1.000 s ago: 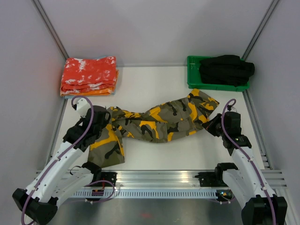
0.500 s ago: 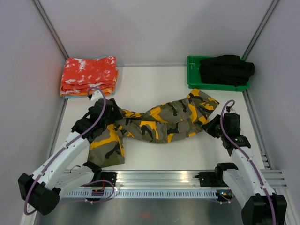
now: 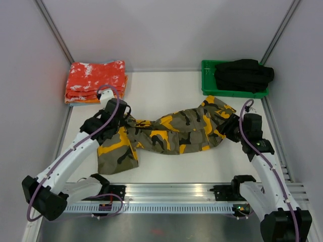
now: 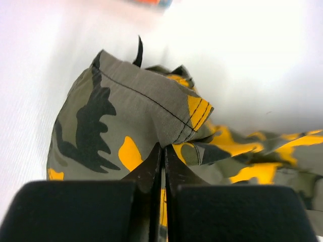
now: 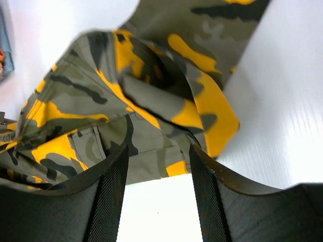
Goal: Fold and stack the trousers
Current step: Flatten the trousers out
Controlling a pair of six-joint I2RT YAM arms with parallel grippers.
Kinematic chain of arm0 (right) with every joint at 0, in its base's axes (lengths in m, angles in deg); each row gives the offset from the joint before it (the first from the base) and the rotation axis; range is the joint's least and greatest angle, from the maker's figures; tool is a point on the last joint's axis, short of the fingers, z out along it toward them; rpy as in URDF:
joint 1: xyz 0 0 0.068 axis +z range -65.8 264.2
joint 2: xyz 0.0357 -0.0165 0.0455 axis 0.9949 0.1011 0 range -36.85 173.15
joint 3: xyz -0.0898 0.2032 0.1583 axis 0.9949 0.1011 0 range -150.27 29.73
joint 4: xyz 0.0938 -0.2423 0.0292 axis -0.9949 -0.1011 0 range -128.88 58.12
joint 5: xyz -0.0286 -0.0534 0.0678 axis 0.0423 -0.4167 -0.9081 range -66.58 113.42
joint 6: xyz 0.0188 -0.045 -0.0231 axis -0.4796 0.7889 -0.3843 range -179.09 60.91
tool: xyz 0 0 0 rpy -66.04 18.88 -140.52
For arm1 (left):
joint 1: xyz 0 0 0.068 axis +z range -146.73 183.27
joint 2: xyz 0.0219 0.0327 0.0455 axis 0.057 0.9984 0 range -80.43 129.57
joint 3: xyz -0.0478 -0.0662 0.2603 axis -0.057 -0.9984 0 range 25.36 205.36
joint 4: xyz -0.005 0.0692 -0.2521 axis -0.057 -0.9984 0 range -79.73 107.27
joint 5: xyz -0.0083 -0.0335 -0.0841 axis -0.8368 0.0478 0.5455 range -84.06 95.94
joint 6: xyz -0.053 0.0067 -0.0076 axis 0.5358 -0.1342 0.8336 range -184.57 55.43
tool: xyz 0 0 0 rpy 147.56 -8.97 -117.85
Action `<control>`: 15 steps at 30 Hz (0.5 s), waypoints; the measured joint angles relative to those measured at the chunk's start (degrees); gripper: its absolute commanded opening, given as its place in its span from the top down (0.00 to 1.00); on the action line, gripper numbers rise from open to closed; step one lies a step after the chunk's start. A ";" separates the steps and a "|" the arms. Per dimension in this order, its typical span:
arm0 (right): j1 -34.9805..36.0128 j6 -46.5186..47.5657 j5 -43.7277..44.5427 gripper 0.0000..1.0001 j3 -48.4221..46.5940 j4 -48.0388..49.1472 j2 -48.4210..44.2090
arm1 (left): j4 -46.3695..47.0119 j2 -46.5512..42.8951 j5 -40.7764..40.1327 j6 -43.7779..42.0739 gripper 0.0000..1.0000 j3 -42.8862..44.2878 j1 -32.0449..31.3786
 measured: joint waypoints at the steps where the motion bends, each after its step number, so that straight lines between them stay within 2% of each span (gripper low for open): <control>1: 0.00 0.48 0.00 0.41 -1.42 -0.20 0.35 | -0.28 -0.85 0.04 -0.31 0.98 1.36 0.00; 4: 0.00 1.75 -0.72 0.38 -4.28 -0.55 1.99 | -0.72 -2.64 1.66 -2.21 0.96 6.64 -0.04; 5: 0.00 2.10 -1.20 0.32 -4.90 -0.66 2.58 | -0.57 -2.93 2.86 -3.02 0.94 8.46 -0.13; 6: 0.00 2.56 -1.84 0.27 -5.49 -0.94 3.21 | -0.39 -3.02 4.42 -3.89 0.91 10.36 -0.37; 8: 0.00 3.63 -2.69 0.20 -7.02 -1.88 4.39 | 0.63 -2.89 8.04 -5.68 0.74 14.12 -1.75; 9: 0.00 4.17 -3.02 0.19 -7.89 -2.32 4.90 | 0.74 -2.43 8.90 -6.25 0.73 15.82 -3.02; 11: 0.00 5.25 -3.58 0.19 -10.19 -2.99 5.81 | 1.66 -0.28 10.21 -7.17 0.74 20.37 -7.76; 13: 0.00 6.03 -4.44 0.19 -12.46 -3.34 6.51 | 2.93 2.10 10.58 -7.32 0.80 22.95 -11.21; 14: 0.00 6.40 -5.11 0.19 -13.55 -3.37 6.73 | 3.58 3.28 10.84 -7.32 0.85 23.54 -12.68; 15: 0.00 6.69 -5.84 0.19 -14.45 -3.32 6.80 | 4.09 4.72 10.88 -7.21 0.97 23.54 -13.42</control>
